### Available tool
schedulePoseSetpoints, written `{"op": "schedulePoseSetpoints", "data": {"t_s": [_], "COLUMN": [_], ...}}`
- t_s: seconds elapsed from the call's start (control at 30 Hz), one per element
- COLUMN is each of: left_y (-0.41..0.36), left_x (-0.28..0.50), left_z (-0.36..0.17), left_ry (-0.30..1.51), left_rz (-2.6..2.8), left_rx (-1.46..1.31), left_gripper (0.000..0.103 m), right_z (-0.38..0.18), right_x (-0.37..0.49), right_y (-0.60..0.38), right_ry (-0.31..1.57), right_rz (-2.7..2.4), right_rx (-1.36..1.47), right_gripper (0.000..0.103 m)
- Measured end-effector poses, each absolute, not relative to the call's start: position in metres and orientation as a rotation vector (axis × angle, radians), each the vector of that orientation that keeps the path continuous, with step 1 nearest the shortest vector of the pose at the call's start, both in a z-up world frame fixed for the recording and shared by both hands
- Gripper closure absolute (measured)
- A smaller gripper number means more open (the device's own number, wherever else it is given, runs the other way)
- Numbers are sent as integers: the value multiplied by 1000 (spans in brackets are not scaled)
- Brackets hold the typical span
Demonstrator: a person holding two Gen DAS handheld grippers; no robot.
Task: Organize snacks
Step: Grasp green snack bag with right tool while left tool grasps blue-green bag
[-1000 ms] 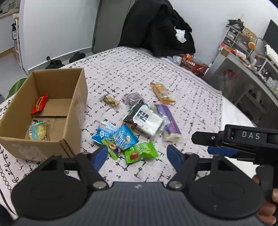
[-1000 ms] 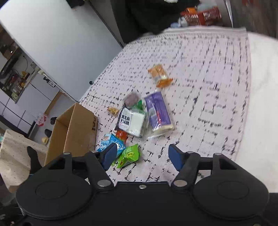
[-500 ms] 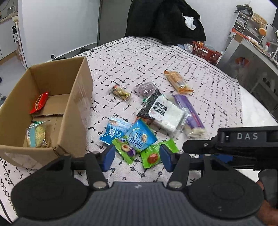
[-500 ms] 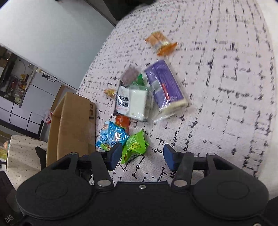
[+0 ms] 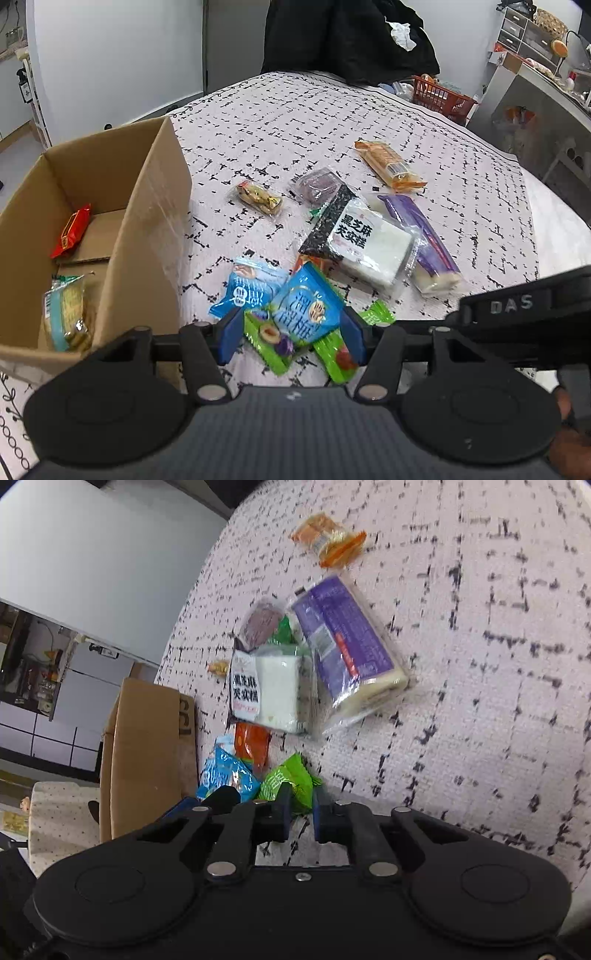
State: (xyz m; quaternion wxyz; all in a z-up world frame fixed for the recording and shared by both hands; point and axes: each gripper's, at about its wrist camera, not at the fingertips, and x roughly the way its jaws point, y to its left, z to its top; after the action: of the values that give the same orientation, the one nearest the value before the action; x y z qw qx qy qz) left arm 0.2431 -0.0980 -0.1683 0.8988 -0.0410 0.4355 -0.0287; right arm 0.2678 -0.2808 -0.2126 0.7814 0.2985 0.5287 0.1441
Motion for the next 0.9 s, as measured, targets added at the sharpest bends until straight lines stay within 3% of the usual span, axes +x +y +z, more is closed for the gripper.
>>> {"op": "schedulePoseSetpoints", "data": {"t_s": [0.43, 0.73, 0.83, 0.9], "left_y": [-107, -110, -106, -102], "left_x": [252, 253, 252, 251], "left_z": [-192, -197, -198, -199], "left_ry": [921, 910, 900, 896], "left_rz": [-66, -77, -94, -106], "left_rx": [-5, -38, -81, -126], "left_gripper": [43, 43, 50, 62], "right_z": [-202, -208, -212, -209], "right_x": [254, 260, 261, 260], "right_y": [-309, -302, -296, -295], "right_ry": [1043, 1107, 1135, 1126], "right_rz": [218, 248, 259, 261], "right_rx": [701, 724, 727, 715], "right_gripper": [102, 97, 83, 57]}}
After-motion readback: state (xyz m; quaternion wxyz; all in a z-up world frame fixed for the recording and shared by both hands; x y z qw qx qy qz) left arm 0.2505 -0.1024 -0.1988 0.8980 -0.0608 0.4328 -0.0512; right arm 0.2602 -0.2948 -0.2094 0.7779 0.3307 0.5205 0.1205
